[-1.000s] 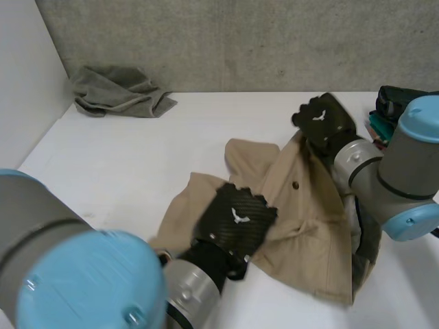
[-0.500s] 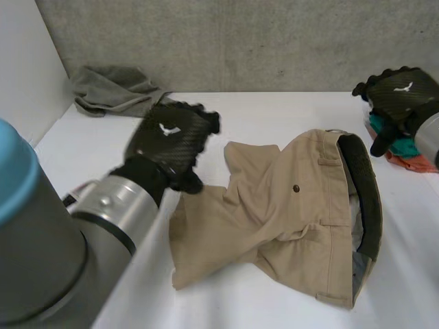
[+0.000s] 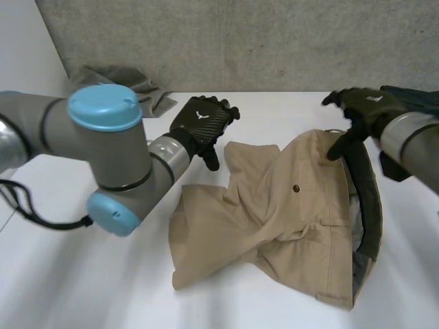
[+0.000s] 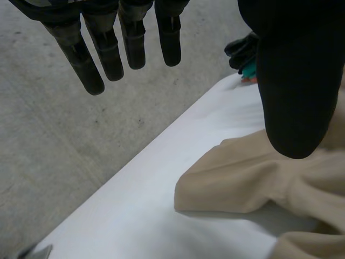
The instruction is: Fold the laundry.
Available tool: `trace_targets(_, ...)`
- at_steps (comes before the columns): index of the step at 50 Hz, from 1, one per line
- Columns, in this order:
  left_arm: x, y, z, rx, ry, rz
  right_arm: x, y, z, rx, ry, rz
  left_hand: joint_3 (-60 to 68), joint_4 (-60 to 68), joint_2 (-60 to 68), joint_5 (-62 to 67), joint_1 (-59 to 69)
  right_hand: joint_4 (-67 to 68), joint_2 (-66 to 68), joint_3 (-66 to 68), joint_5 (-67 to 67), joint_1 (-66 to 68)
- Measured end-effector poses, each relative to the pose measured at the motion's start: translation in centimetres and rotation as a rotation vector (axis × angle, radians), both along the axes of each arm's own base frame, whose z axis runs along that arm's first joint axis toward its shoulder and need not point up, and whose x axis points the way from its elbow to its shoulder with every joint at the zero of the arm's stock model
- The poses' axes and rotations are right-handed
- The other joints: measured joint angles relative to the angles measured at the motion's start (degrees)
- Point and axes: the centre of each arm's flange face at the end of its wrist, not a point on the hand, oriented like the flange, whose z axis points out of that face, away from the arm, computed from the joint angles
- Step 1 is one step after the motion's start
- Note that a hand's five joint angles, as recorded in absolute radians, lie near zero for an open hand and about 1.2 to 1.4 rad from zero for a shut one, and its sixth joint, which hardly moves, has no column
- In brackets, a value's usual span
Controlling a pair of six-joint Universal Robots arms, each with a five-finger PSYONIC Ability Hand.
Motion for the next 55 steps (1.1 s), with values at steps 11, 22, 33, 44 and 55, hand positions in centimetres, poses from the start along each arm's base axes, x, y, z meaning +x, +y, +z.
trace_targets(11,-0.5,-2.6,-2.4,-0.013,-0.024,0.001,2.3,-2.7,-5.6,0.072,0.056,-0.046,-3.2,-3.1,-3.2,-3.0,-3.5,10.8,10.6,11.1,12.1,10.0)
trace_targets(22,0.6,-2.3,-2.0,0.000,-0.023,0.022,4.0,-0.9,-3.0,-0.061,0.127,0.011,-4.8,-5.0,-5.0,-4.3,-4.9,51.2,50.0,51.1,49.4,45.5)
trace_targets(33,0.5,-2.6,-1.4,-0.031,-0.002,0.010,5.4,9.6,3.4,-0.334,0.298,0.347,-5.5,-5.5,-5.6,-4.3,-5.9,51.4,50.0,51.2,49.4,45.5)
trace_targets(44,-0.6,-1.7,-4.3,0.021,-0.027,-0.086,4.5,17.8,6.7,-0.534,0.379,0.520,-5.5,-5.5,-5.6,-4.3,-5.9,51.4,50.0,51.2,49.4,45.5)
trace_targets(55,-2.0,-0.1,-6.3,0.054,-0.044,-0.153,3.2,21.1,7.8,-0.529,0.354,0.585,25.7,26.3,27.5,26.5,31.1,51.5,50.0,51.2,49.4,45.5)
